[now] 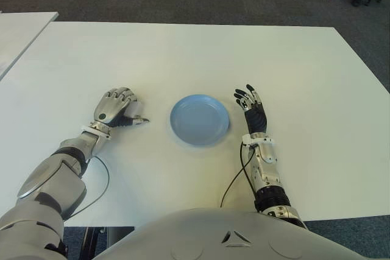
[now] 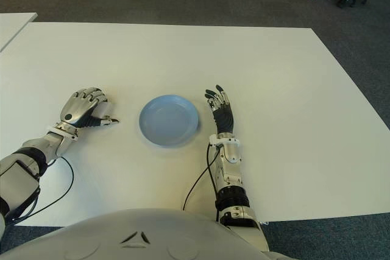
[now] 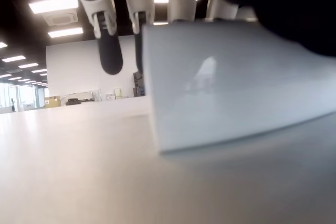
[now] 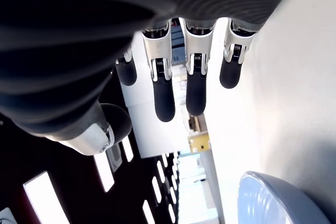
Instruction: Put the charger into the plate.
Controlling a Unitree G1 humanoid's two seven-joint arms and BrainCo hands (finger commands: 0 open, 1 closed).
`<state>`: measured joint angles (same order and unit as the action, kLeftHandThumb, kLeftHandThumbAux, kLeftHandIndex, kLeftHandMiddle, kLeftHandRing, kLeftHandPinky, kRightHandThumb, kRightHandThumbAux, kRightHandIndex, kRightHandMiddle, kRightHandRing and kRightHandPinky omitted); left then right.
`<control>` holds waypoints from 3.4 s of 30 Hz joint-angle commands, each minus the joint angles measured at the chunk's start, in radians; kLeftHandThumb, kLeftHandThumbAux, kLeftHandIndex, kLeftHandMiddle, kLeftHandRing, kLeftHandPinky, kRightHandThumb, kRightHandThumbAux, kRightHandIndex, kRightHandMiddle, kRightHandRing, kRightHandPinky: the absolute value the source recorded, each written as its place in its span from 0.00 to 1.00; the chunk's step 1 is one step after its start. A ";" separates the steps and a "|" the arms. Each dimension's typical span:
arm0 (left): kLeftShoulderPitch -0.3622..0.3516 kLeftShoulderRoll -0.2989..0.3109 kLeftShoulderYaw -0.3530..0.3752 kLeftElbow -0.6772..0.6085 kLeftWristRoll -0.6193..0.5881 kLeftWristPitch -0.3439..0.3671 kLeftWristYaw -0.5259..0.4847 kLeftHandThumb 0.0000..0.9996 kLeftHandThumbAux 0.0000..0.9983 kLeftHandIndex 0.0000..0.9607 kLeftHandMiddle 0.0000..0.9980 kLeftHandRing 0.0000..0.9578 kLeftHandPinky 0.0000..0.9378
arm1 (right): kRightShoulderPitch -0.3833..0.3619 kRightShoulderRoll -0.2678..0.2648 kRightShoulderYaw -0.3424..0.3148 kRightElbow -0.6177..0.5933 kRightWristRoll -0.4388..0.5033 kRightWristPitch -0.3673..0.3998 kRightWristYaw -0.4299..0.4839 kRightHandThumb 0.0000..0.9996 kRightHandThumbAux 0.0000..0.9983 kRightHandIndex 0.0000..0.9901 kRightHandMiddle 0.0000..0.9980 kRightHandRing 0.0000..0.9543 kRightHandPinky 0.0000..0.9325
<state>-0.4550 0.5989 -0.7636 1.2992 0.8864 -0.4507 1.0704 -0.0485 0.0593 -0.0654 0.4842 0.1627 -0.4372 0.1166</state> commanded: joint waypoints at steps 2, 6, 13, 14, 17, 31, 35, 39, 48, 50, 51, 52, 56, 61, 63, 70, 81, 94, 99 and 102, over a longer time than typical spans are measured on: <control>0.084 -0.027 -0.024 0.043 0.029 0.002 -0.020 0.38 0.59 0.53 0.77 0.80 0.80 | 0.007 0.015 -0.001 0.014 0.000 0.014 0.000 0.00 0.59 0.10 0.28 0.24 0.17; 0.084 -0.030 -0.026 0.042 0.031 0.003 -0.014 0.36 0.58 0.54 0.77 0.80 0.80 | 0.007 0.015 -0.002 0.015 0.001 0.013 0.000 0.00 0.59 0.10 0.28 0.24 0.18; 0.091 -0.037 -0.029 0.041 0.035 0.006 0.022 0.35 0.58 0.57 0.78 0.82 0.83 | 0.007 0.018 -0.003 0.016 -0.004 0.013 -0.011 0.00 0.59 0.10 0.28 0.24 0.17; 0.092 -0.038 -0.029 0.041 0.035 0.006 0.027 0.35 0.58 0.58 0.79 0.82 0.83 | 0.007 0.018 -0.003 0.015 -0.004 0.014 -0.012 0.00 0.59 0.10 0.28 0.24 0.17; 0.096 -0.041 -0.031 0.042 0.038 0.011 0.046 0.35 0.60 0.62 0.81 0.84 0.86 | 0.007 0.018 -0.003 0.014 -0.004 0.016 -0.016 0.00 0.59 0.10 0.28 0.24 0.17; 0.097 -0.047 -0.052 0.047 0.052 0.013 -0.011 0.36 0.74 0.76 0.86 0.89 0.86 | 0.006 0.016 0.004 0.015 -0.010 0.023 -0.025 0.00 0.58 0.10 0.28 0.25 0.17; 0.085 -0.049 -0.050 0.041 0.049 0.013 -0.023 0.36 0.79 0.78 0.87 0.90 0.87 | 0.003 0.017 0.004 0.020 -0.010 0.023 -0.025 0.00 0.59 0.10 0.28 0.25 0.17; 0.071 -0.049 -0.030 0.033 0.027 -0.007 -0.036 0.37 0.81 0.79 0.88 0.91 0.89 | 0.002 0.017 0.005 0.021 -0.009 0.023 -0.024 0.00 0.59 0.10 0.29 0.25 0.17; 0.002 -0.008 0.049 -0.057 -0.049 -0.146 -0.076 0.51 0.81 0.79 0.88 0.91 0.92 | -0.002 0.019 0.005 0.029 -0.009 0.020 -0.025 0.00 0.58 0.10 0.28 0.24 0.17; -0.010 0.006 0.071 -0.097 -0.066 -0.181 -0.098 0.54 0.80 0.79 0.88 0.91 0.92 | -0.002 0.019 0.005 0.028 -0.009 0.022 -0.026 0.00 0.58 0.10 0.28 0.24 0.17; -0.013 0.010 0.080 -0.113 -0.073 -0.192 -0.108 0.56 0.80 0.79 0.88 0.91 0.92 | -0.003 0.020 0.005 0.028 -0.009 0.022 -0.026 0.00 0.58 0.10 0.28 0.24 0.17; -0.015 0.013 0.089 -0.128 -0.078 -0.200 -0.118 0.57 0.80 0.79 0.88 0.91 0.92 | -0.003 0.020 0.005 0.028 -0.008 0.023 -0.025 0.00 0.58 0.10 0.28 0.24 0.17; -0.024 0.015 0.120 -0.183 -0.084 -0.210 -0.148 0.63 0.78 0.79 0.88 0.91 0.91 | -0.007 0.018 0.004 0.036 -0.005 0.023 -0.021 0.00 0.58 0.09 0.28 0.24 0.17; -0.023 0.009 0.179 -0.382 -0.108 -0.189 -0.241 0.69 0.77 0.80 0.88 0.91 0.92 | -0.012 0.016 0.003 0.044 0.004 0.026 -0.010 0.00 0.58 0.09 0.28 0.24 0.17; -0.009 0.007 0.204 -0.456 -0.119 -0.175 -0.279 0.69 0.77 0.80 0.88 0.91 0.93 | -0.015 0.016 0.002 0.048 0.004 0.026 -0.008 0.00 0.58 0.09 0.28 0.24 0.17; 0.022 -0.034 0.275 -0.686 -0.138 -0.096 -0.399 0.70 0.75 0.79 0.88 0.91 0.93 | -0.028 0.021 0.002 0.063 -0.004 0.020 -0.018 0.00 0.57 0.09 0.28 0.24 0.17; 0.021 -0.135 0.323 -0.911 -0.128 -0.008 -0.555 0.76 0.72 0.81 0.88 0.91 0.94 | -0.048 0.027 0.009 0.098 -0.027 -0.014 -0.043 0.00 0.57 0.11 0.29 0.23 0.15; 0.039 -0.225 0.296 -0.948 -0.113 -0.008 -0.670 0.89 0.69 0.84 0.88 0.91 0.94 | -0.067 0.038 0.021 0.129 -0.033 -0.024 -0.054 0.00 0.57 0.10 0.28 0.24 0.15; 0.033 -0.248 0.269 -0.917 -0.093 -0.019 -0.684 0.91 0.69 0.84 0.87 0.91 0.93 | -0.071 0.041 0.022 0.138 -0.029 -0.031 -0.053 0.00 0.58 0.10 0.28 0.24 0.16; 0.033 -0.259 0.255 -0.913 -0.083 -0.021 -0.690 0.90 0.69 0.83 0.87 0.90 0.93 | -0.073 0.045 0.023 0.141 -0.029 -0.037 -0.059 0.00 0.58 0.09 0.28 0.24 0.16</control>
<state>-0.4298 0.3535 -0.4903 0.3684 0.7873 -0.4681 0.4035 -0.1298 0.0612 -0.0443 0.5928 0.1391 -0.4818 0.0670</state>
